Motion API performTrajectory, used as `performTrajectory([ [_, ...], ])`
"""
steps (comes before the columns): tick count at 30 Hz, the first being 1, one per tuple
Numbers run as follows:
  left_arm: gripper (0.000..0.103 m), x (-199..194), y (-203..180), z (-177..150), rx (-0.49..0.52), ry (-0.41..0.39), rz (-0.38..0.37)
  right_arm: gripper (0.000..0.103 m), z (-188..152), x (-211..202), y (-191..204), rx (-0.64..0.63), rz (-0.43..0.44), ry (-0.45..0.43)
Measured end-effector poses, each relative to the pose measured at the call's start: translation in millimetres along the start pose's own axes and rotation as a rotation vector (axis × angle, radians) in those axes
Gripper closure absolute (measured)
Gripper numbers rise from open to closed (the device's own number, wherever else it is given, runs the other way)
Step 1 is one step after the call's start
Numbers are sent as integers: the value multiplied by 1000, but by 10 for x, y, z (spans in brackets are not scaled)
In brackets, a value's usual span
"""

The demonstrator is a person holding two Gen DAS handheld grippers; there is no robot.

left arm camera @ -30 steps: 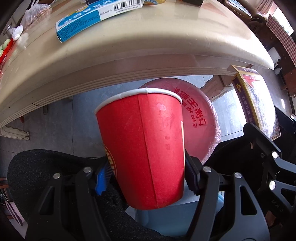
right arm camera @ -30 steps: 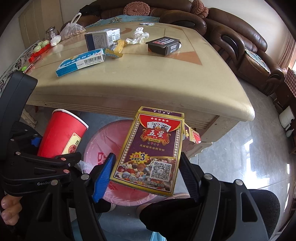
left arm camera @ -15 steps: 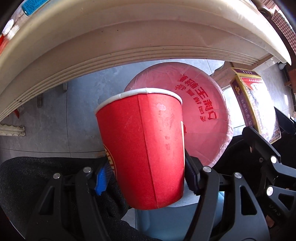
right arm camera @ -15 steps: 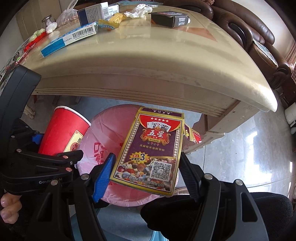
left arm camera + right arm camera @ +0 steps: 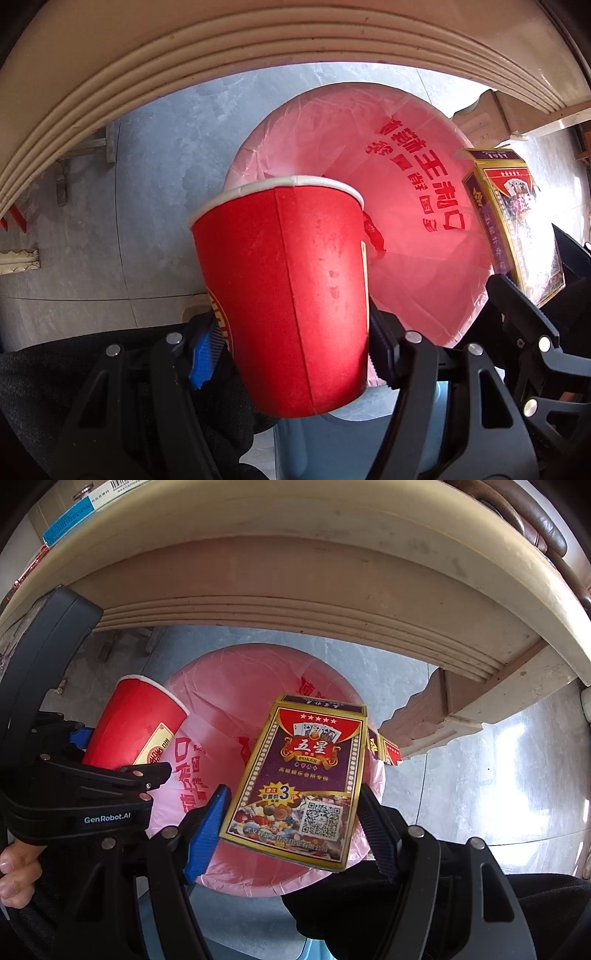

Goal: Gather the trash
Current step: 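Carry the red cup and card box with both tools over the pink bin, then open both tools to drop the cup and card box into the bin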

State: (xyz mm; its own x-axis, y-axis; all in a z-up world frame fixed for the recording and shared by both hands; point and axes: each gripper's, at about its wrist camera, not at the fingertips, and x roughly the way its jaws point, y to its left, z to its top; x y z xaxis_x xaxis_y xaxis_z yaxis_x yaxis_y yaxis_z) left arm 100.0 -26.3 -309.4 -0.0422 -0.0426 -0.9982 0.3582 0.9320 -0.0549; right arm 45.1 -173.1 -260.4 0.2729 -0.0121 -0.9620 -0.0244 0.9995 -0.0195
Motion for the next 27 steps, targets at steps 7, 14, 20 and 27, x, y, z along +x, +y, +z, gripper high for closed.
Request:
performTrajectory([
  [7, 38, 168, -24, 62, 34, 41, 15, 35, 23, 199, -21, -2, 19, 61],
  [14, 37, 195, -49, 78, 61, 33, 20, 35, 36, 297, 27, -18, 23, 87],
  [20, 26, 141, -56, 97, 63, 7, 58, 21, 52, 291, -4, -5, 10, 84],
  [27, 21, 88, -77, 108, 57, -19, 80, 20, 58, 267, -31, 14, 14, 85],
])
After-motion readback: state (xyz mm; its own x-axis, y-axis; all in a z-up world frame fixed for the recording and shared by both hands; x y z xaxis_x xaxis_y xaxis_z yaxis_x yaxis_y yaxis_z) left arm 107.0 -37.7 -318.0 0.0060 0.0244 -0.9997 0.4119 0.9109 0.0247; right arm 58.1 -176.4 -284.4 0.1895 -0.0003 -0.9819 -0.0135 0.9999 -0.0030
